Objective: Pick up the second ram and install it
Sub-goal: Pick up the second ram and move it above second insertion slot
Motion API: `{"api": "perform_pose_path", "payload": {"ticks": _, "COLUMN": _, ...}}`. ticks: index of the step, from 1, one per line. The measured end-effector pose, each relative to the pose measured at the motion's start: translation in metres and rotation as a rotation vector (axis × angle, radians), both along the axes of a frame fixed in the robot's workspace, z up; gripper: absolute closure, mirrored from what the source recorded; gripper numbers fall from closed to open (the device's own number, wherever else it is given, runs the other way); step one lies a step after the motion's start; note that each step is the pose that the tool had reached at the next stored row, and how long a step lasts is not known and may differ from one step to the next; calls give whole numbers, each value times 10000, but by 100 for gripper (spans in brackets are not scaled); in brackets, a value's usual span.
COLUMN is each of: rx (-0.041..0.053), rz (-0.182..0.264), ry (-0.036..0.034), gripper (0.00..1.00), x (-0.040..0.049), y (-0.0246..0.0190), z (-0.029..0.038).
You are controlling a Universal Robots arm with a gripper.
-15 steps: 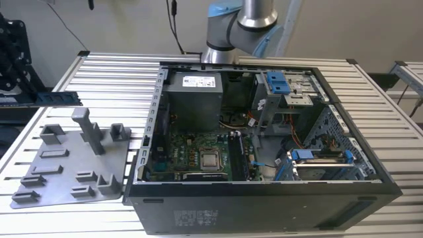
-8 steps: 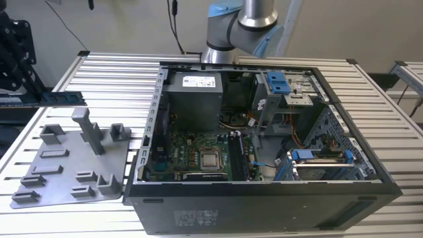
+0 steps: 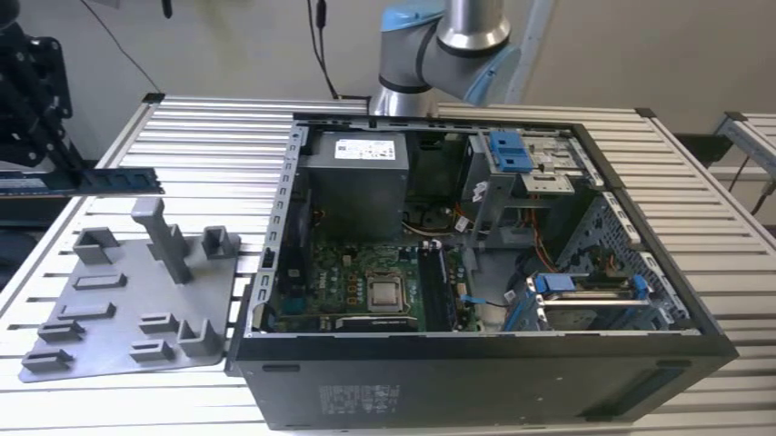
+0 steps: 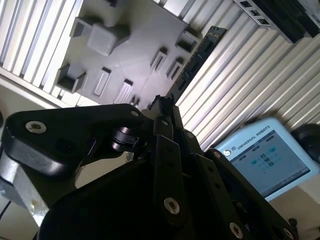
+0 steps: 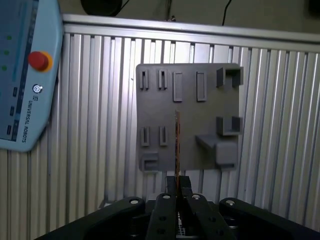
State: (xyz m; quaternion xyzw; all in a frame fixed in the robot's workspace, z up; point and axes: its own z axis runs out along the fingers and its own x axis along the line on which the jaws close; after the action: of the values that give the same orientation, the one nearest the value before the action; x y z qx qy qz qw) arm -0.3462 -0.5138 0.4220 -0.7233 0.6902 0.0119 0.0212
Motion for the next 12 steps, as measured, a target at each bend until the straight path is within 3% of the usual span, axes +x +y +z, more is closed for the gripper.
{"api": "perform_pose_path", "payload": {"ticks": 12, "rx": -1, "rz": 0, "ry": 1, "gripper": 86, "x": 85, "y": 0, "z": 1}}
